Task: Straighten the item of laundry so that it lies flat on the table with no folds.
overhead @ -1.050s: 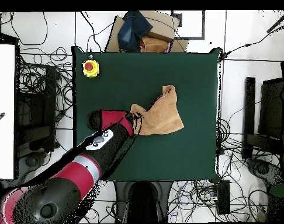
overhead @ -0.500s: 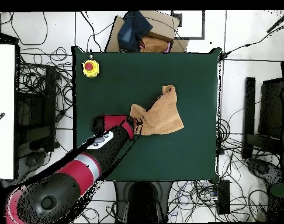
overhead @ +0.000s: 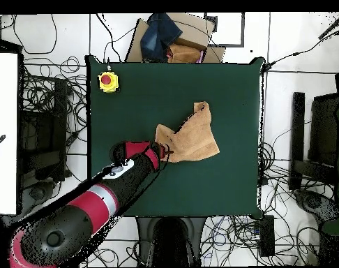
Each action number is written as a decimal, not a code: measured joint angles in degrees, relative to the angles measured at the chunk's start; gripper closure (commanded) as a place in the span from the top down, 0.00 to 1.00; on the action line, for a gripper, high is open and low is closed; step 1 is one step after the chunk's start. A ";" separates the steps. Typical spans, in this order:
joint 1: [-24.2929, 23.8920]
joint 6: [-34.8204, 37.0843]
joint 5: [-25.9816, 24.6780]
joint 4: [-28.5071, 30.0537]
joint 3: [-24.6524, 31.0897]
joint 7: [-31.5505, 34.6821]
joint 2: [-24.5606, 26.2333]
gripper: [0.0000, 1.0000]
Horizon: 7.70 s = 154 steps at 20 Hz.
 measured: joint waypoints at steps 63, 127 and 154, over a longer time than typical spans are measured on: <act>4.93 14.85 2.09 -10.97 -8.39 7.65 4.77 1.00; 2.62 16.39 2.34 -18.39 -11.47 12.54 10.86 0.00; 0.19 3.75 -0.18 -1.14 2.47 12.54 -5.66 0.00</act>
